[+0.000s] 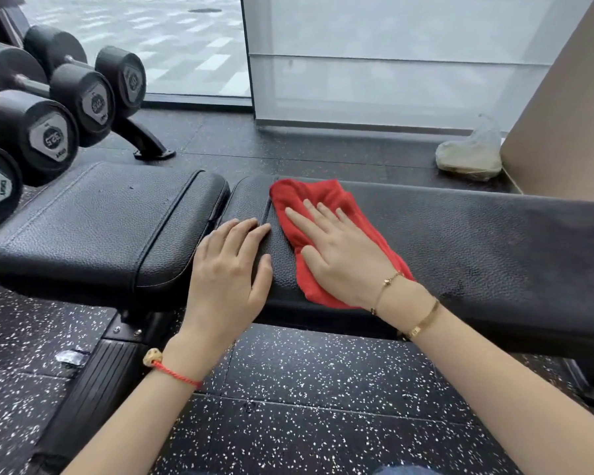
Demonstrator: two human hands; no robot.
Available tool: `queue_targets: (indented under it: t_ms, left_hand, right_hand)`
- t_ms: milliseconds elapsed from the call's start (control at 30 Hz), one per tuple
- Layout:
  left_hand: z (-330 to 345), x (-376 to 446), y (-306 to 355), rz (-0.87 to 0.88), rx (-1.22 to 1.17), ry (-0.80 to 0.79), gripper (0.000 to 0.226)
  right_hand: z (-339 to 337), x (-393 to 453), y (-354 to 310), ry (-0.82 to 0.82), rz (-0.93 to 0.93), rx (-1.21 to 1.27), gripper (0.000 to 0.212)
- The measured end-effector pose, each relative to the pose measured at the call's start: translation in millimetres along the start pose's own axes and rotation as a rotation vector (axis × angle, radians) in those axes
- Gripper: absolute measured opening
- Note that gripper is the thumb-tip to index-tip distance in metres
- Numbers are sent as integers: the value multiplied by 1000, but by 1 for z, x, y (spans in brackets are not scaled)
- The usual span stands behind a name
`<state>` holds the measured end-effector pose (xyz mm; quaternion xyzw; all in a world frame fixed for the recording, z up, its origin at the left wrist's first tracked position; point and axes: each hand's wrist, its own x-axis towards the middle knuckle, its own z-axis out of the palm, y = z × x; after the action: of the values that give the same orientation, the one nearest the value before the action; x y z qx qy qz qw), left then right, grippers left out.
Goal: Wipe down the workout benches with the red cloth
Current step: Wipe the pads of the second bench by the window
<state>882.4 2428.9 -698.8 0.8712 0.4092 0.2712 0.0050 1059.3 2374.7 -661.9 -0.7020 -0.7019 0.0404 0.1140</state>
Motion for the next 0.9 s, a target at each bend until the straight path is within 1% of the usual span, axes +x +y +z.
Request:
queue_targets:
  t_ms: [67,133,200,267,333,367,467,567,633,700,800,900]
  left_hand:
    - [0,0,-1,-5,-2,-8,49]
    - [-1,-1,-1,-14,-3,-14,50]
    - [-3,-1,0,-16,-4,-26,51]
    - [-4,0,2,-21,-10,-45,52]
    - [-4,1,4,-38,-25,-64,53]
    - [-4,2,6,-56,-34,-71,53]
    - [-4,8,15,-110,-43,-83,51]
    - [0,14,27,-85,-26,-87,48]
    - [3,17,34,-57,-34,-90,45]
    - [6,18,38,-36,-42,-91,44]
    - [8,19,40,-21,-37,-96,45]
    - [9,18,41,-15,-24,-85,45]
  right_hand:
    - [-1,-22,6,1,-30,-6,60]
    - [-7,-37,22,-15,-7,13,59]
    - [-14,-39,44,-20,77,35,58]
    - [-22,-26,62,-22,214,35,57]
    - [-24,-8,66,-7,319,18,56]
    - [-22,1,62,-2,333,8,56]
    - [-13,9,38,7,252,2,57]
    - [-9,-14,22,27,135,1,58]
    - [-9,-37,24,36,94,-4,59]
    - [-13,-60,37,38,101,-5,59]
    - [-24,-78,73,46,238,22,58]
    - [-33,-63,105,54,435,9,56]
